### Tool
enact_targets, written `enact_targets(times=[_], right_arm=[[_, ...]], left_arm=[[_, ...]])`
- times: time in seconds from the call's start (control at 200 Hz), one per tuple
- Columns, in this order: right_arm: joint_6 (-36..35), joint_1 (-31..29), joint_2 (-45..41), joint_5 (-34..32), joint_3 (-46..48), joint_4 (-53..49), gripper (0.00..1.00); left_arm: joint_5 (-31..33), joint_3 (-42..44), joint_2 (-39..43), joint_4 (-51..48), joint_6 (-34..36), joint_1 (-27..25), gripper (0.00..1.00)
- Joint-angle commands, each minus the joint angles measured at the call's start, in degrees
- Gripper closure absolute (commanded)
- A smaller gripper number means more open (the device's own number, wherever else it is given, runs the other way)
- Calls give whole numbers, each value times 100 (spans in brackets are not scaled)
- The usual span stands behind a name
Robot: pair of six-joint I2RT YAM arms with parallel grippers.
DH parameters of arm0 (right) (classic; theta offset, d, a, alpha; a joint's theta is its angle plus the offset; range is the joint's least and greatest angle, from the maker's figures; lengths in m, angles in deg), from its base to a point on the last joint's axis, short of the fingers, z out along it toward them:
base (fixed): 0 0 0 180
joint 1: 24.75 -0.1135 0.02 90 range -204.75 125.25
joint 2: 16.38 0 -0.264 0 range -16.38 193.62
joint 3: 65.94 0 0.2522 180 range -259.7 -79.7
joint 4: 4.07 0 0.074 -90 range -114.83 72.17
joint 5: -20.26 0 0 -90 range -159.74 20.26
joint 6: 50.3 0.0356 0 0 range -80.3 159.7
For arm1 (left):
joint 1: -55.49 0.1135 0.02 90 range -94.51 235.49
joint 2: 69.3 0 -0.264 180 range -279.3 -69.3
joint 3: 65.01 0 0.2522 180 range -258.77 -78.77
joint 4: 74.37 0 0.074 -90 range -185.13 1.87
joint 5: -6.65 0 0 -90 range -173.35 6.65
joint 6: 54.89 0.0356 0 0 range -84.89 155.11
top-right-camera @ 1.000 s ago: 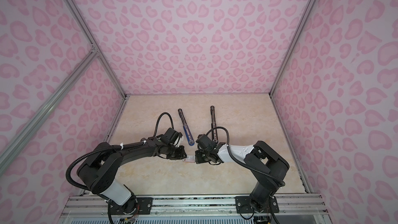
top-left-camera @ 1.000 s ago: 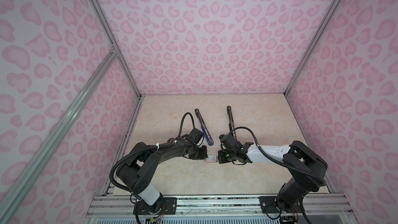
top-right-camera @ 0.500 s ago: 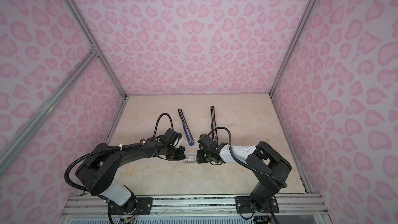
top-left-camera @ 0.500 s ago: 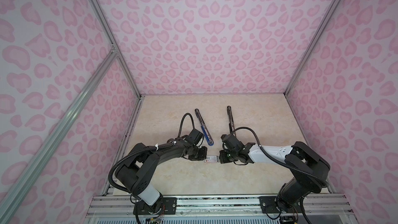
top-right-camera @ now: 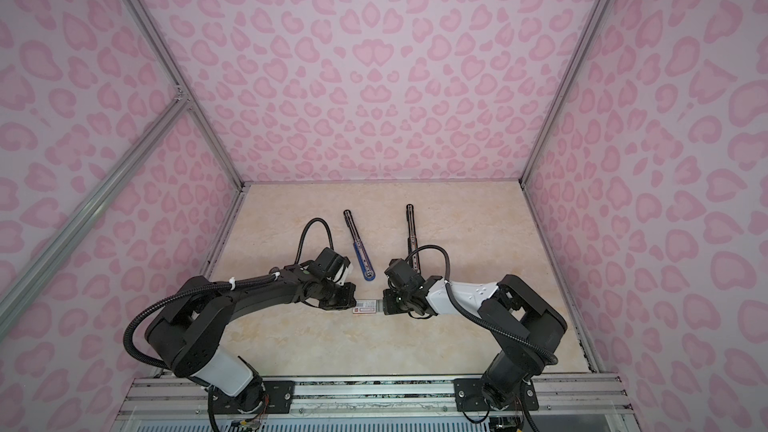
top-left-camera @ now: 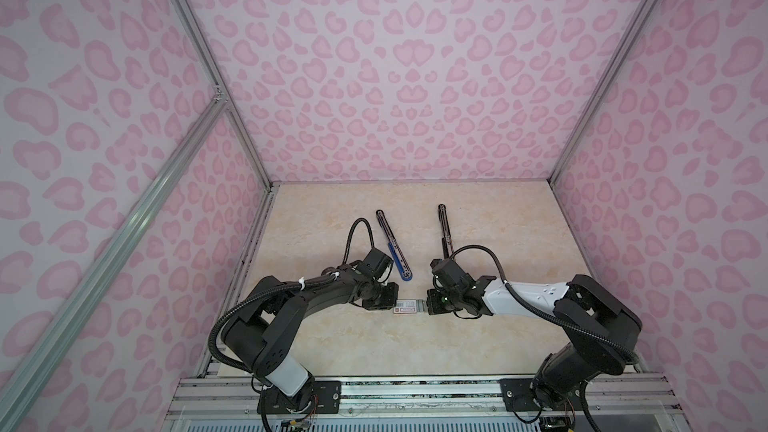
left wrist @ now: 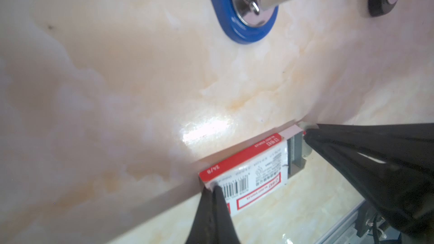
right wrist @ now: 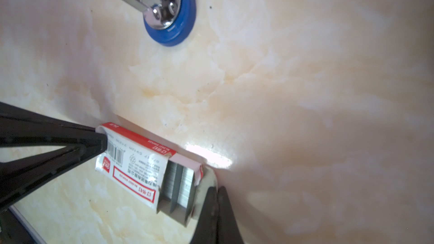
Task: Load the staples into the stapler
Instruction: 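Pull the staple box apart, right gripper sliding the inner tray out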
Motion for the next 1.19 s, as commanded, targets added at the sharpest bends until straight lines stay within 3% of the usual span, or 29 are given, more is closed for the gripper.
enact_targets(times=[0.0,1.19], right_arm=[[52,30,9,-157,4,-174,100],[218,236,-195,-197,303,-95,100]], left_arm=[[135,-26,69,-120,5,23,97],[317,80,217,-302,-3,102,97]])
